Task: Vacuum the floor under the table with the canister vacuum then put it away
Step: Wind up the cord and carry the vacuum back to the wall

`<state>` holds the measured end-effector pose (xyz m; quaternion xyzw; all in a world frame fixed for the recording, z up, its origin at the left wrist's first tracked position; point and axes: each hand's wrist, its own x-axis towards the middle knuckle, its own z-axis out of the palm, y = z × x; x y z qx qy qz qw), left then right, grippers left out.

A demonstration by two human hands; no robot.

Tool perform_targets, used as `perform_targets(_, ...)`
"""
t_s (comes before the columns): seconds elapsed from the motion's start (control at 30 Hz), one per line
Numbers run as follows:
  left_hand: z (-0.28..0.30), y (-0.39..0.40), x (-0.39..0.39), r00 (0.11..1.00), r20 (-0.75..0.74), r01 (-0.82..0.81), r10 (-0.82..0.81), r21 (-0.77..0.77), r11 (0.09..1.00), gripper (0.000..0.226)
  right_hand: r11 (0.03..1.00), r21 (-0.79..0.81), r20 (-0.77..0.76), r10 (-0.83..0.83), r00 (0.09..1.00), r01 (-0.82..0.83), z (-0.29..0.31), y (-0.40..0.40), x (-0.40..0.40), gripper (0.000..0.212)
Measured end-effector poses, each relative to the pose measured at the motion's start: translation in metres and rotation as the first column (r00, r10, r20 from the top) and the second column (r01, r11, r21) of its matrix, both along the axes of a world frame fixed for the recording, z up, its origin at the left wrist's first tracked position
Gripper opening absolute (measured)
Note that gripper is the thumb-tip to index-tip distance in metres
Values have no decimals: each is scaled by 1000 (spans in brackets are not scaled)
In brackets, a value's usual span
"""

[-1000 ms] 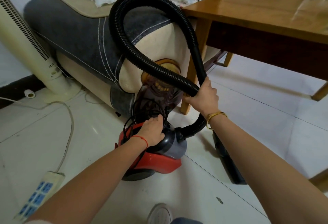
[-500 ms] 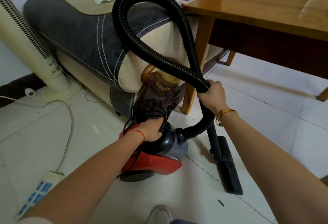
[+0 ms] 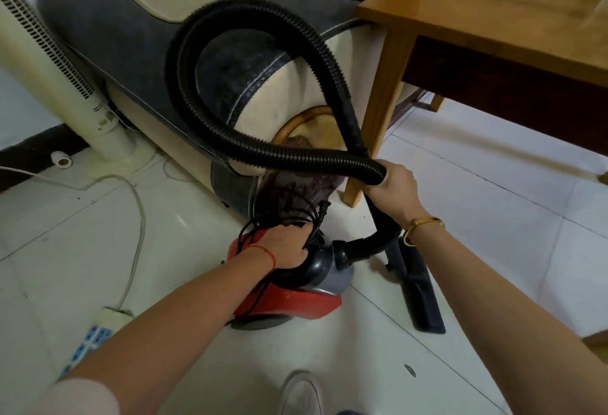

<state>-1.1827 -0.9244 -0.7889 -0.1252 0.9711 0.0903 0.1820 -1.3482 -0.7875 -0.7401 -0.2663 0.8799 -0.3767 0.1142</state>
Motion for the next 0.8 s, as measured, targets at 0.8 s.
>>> perform_targets(0.8, 461, 18, 100, 965, 162, -244, 208, 250, 937, 62, 982, -132, 95, 148, 984, -135, 476, 6, 70, 22)
